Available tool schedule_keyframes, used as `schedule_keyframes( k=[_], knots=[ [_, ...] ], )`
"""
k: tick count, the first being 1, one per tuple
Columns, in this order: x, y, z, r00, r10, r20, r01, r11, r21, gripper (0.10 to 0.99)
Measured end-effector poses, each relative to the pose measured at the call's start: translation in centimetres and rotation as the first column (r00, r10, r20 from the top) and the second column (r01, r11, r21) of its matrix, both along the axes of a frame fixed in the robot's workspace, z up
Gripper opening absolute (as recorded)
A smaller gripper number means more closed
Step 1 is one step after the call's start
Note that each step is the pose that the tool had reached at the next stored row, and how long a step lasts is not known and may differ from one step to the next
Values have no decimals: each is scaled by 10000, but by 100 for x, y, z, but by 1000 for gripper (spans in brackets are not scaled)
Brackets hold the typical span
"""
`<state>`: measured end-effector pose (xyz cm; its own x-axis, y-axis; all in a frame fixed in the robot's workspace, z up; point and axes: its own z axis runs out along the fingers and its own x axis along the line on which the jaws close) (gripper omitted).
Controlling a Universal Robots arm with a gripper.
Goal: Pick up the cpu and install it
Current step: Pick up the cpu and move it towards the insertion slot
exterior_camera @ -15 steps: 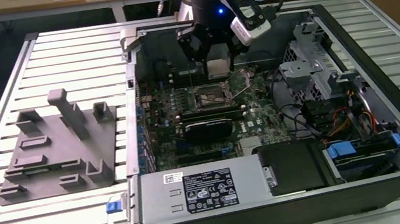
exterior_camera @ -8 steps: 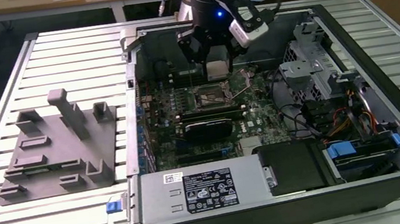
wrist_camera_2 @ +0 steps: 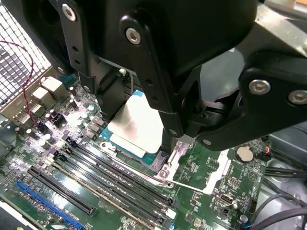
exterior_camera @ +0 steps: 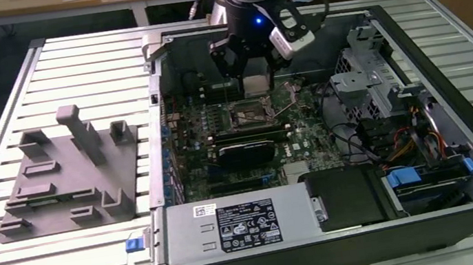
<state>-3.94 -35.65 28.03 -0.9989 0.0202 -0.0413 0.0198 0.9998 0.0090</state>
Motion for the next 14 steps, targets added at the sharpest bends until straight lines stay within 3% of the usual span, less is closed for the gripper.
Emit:
schedule_keyframes(
  k=[7, 14],
  knots=[
    [0, 49, -95, 10000, 2, -57, -2, 10000, -77, 541],
    [0, 62, -200, 9999, 1, -164, -3, 9999, -119, 541]
  ],
)
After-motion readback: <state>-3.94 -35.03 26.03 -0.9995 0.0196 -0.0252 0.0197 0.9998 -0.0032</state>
